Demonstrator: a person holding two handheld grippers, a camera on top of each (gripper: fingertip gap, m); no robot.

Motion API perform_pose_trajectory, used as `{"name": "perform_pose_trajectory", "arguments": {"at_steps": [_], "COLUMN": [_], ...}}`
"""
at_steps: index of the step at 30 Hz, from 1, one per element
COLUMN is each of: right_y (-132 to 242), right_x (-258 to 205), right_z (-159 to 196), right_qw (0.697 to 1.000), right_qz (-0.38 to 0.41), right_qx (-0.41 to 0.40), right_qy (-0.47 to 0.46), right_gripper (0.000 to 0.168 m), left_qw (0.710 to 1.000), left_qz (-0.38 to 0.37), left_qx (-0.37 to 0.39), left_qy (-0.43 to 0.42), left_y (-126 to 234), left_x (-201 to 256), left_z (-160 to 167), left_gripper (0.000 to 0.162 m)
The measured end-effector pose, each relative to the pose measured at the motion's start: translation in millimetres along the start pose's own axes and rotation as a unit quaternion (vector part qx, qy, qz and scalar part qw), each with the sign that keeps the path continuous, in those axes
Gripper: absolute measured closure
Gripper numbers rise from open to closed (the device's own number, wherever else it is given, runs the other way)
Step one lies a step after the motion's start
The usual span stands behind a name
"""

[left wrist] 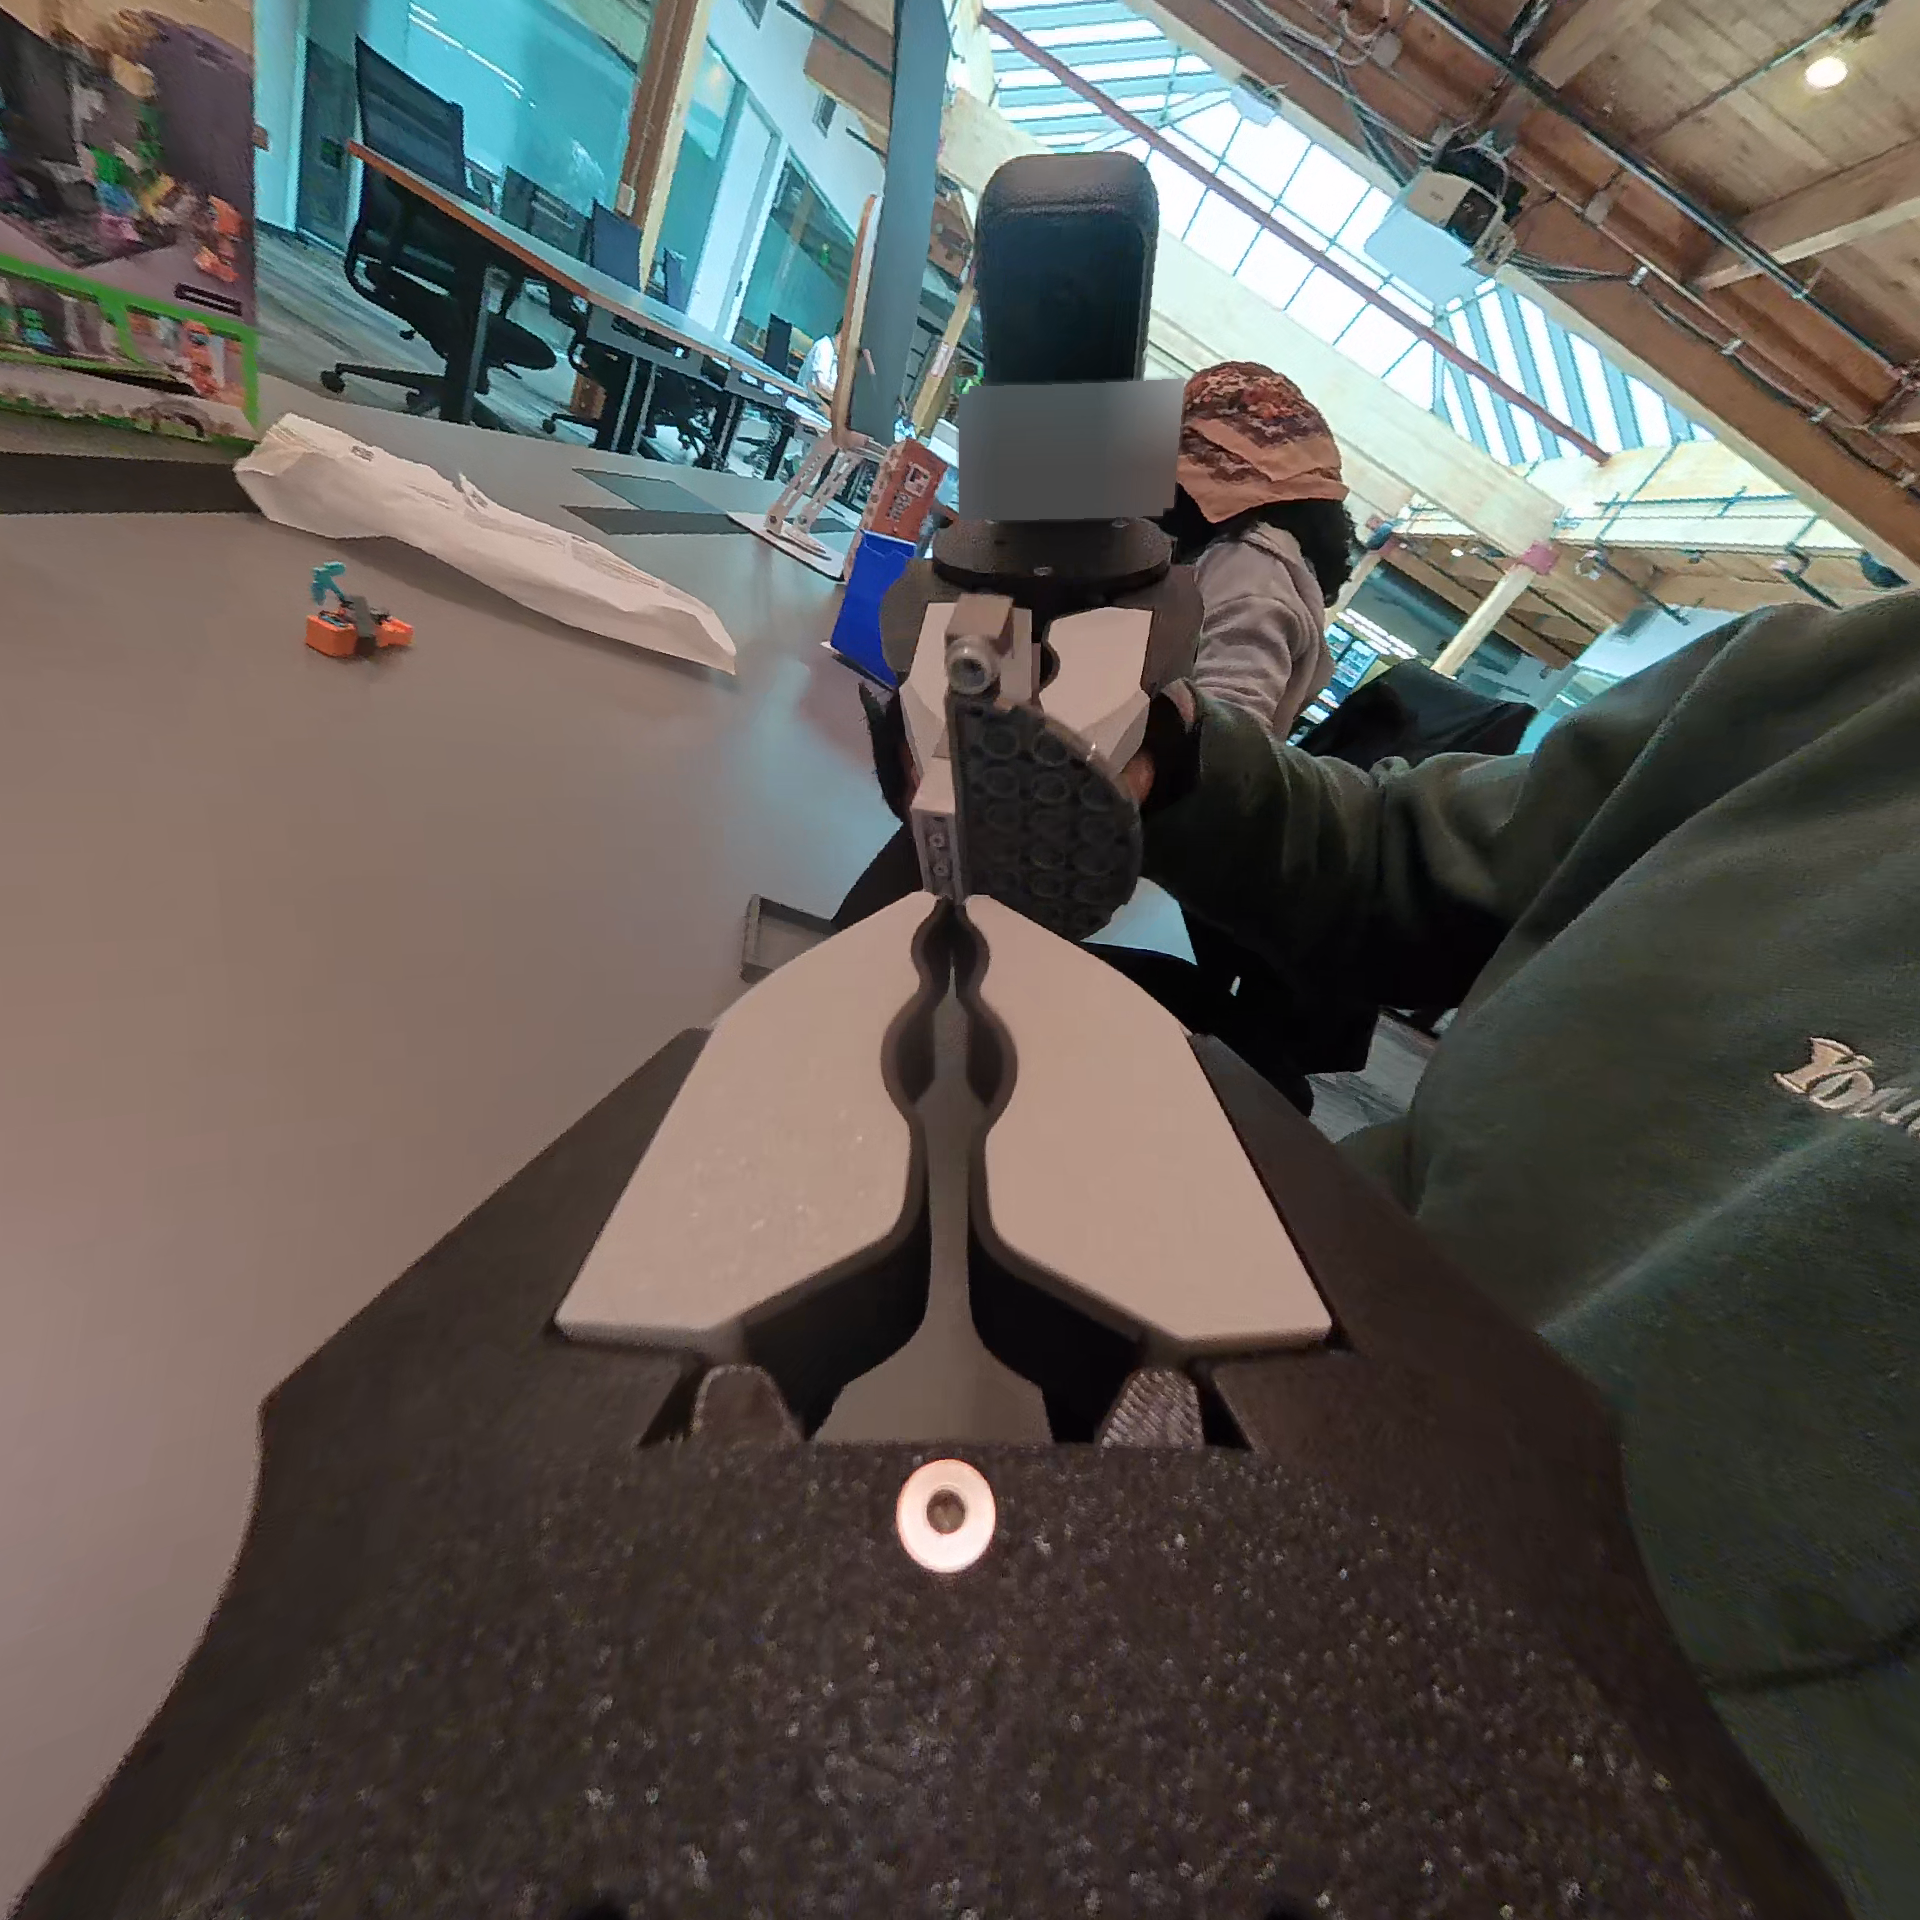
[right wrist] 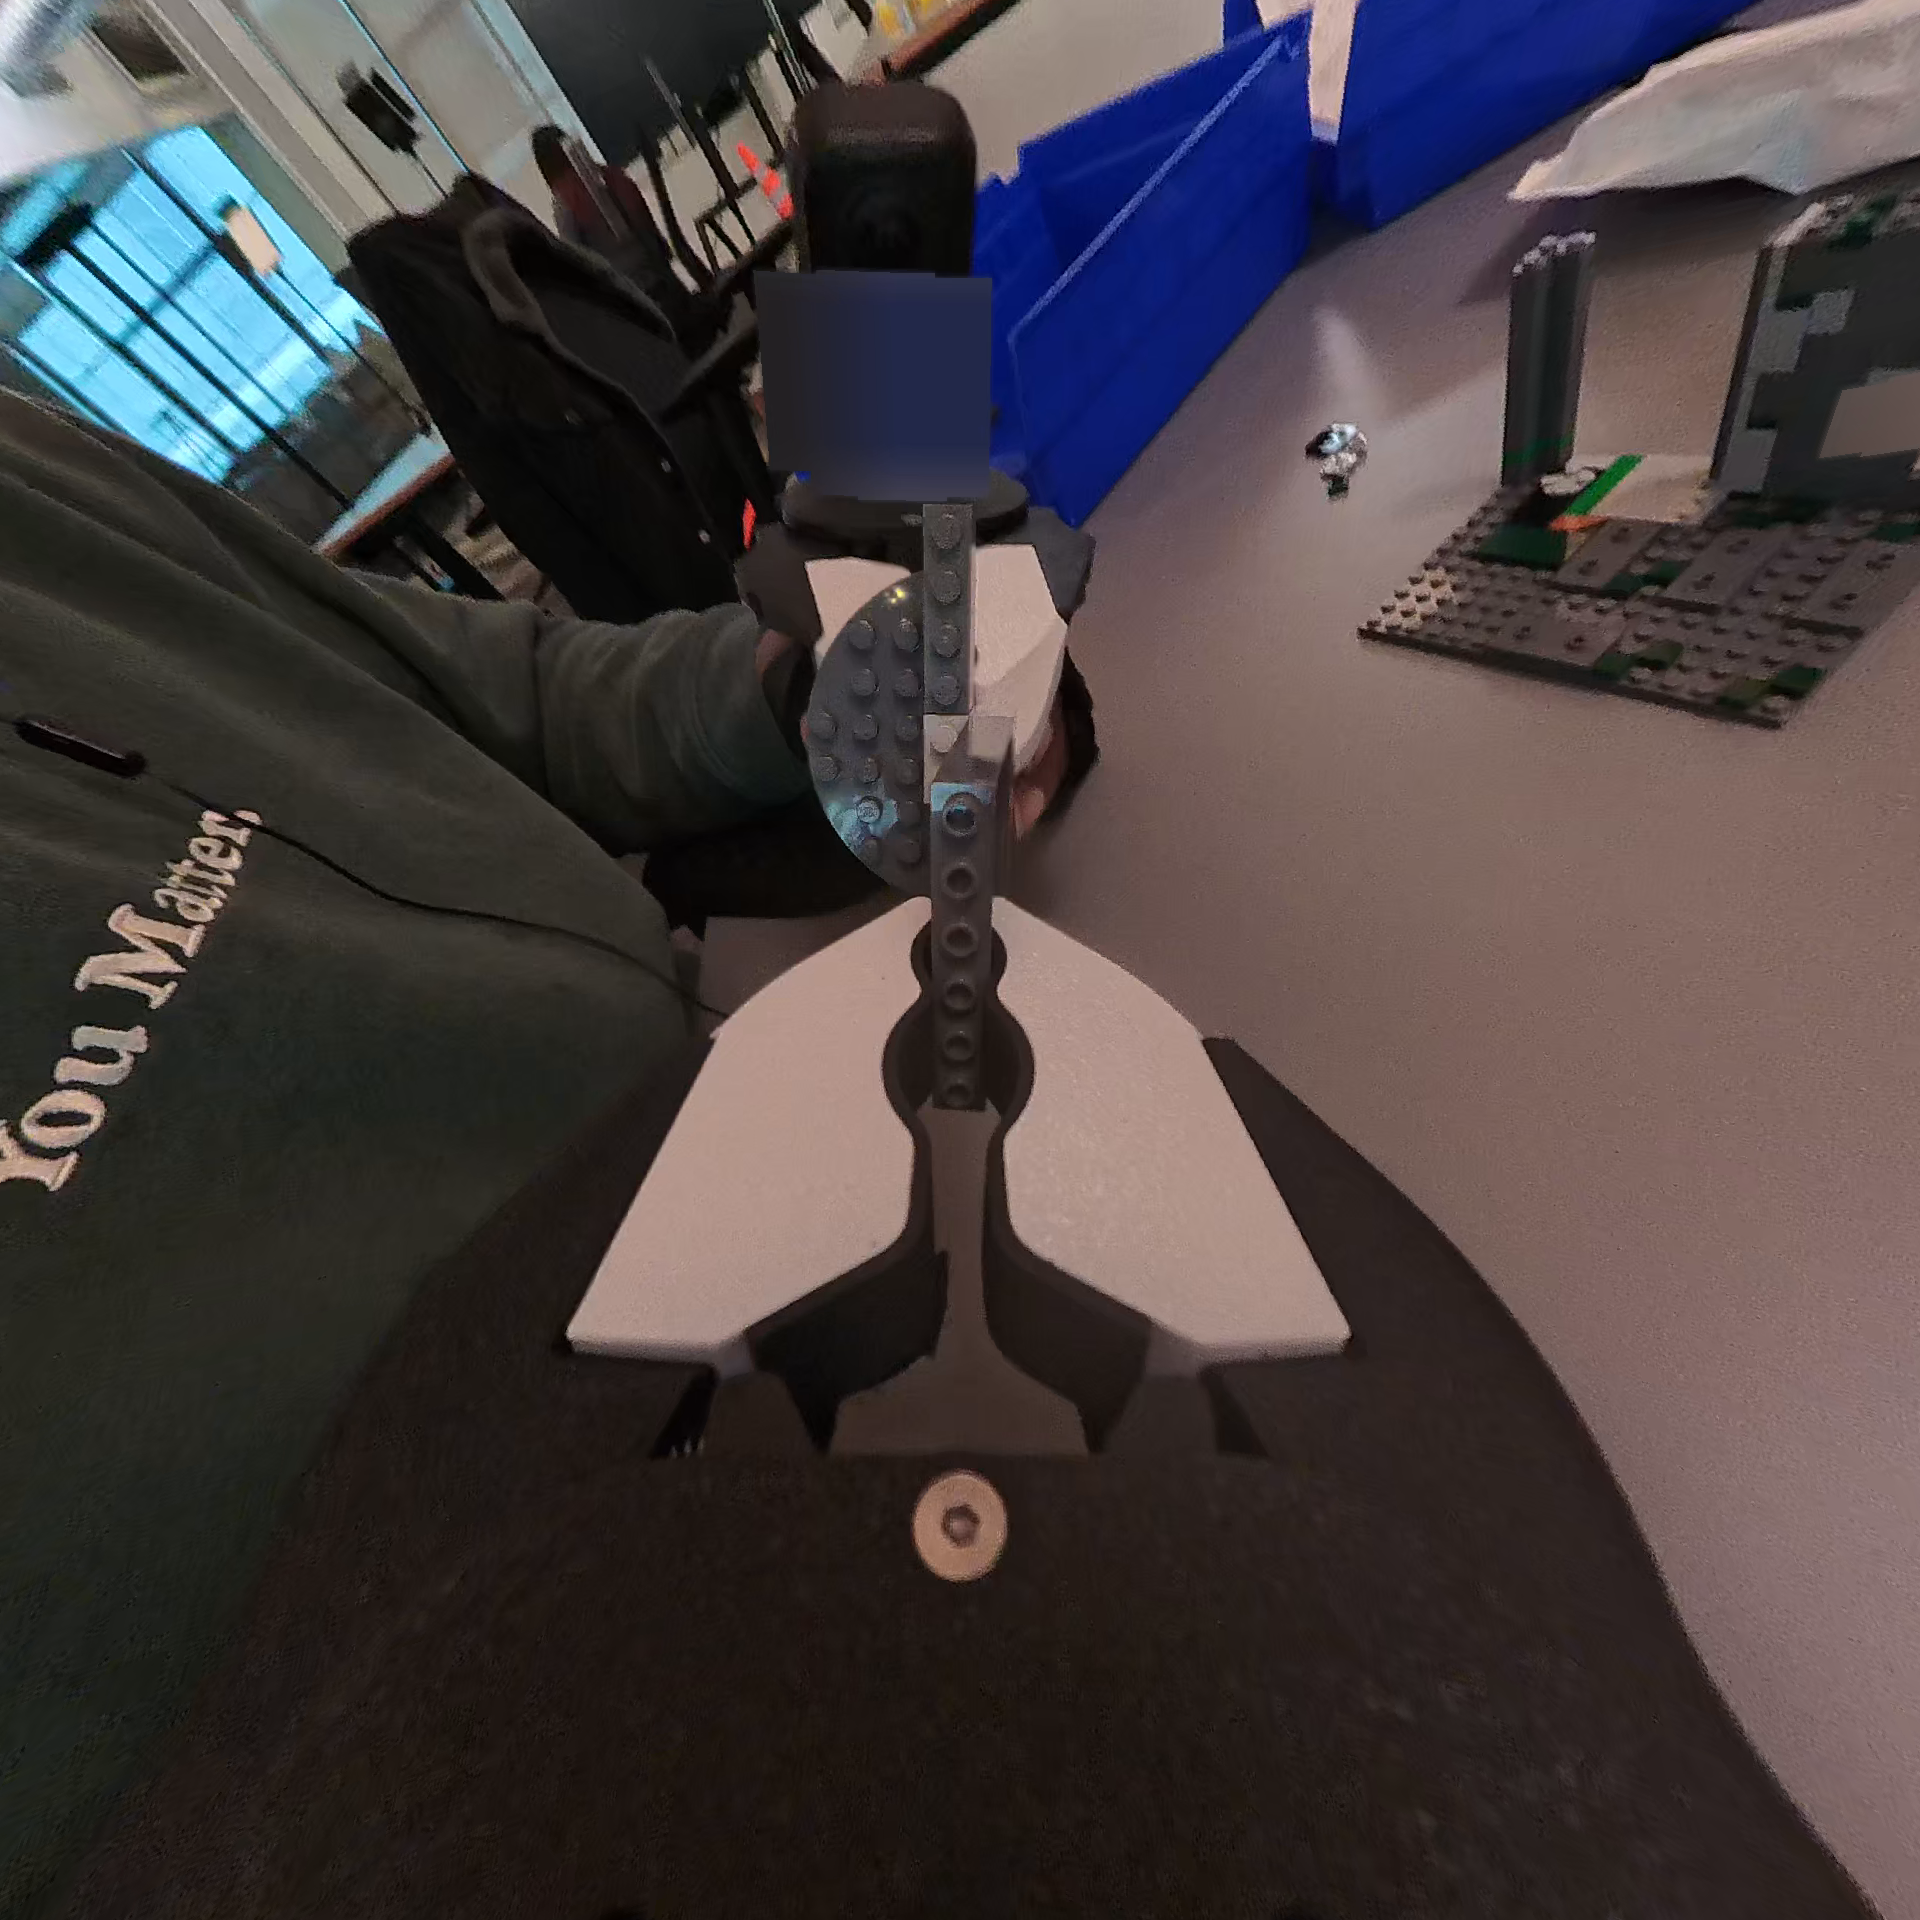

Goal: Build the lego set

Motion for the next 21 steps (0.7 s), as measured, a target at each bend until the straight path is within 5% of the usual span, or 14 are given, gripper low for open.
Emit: {"name": "perform_pose_trajectory", "arguments": {"at_steps": [5,10,16,21], "right_y": [7.5,8.3,-6.1,-29.7], "right_x": [6.0,11.7,16.9,14.1], "right_z": [-4.6,-11.5,-18.3,-26.3], "right_qw": [0.992,0.969,0.931,0.886], "right_qz": [0.057,0.091,0.076,0.064], "right_qx": [-0.110,-0.229,-0.355,-0.454], "right_qy": [0.014,0.024,0.037,0.064], "right_gripper": [0.166,0.166,0.166,0.166], "left_qw": [0.999,0.996,0.976,0.966], "left_qz": [-0.045,-0.078,-0.113,-0.084], "left_qx": [0.016,0.013,-0.063,-0.123], "left_qy": [-0.004,-0.040,-0.176,-0.210], "left_y": [6.9,4.9,-9.9,-29.4], "left_x": [-7.9,-6.9,-0.6,4.2], "left_z": [-1.6,-1.9,4.2,10.4], "left_gripper": [0.162,0.141,0.128,0.128]}}
Point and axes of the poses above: each gripper's, where its closed fingertips meet, y back along the fingers, z out of its underside, x = y × z across the jaws, the point moved 10 cm from there along y, back along the fingers, and after that the axes turned 12 degrees about -z, right-handed, at the moved point
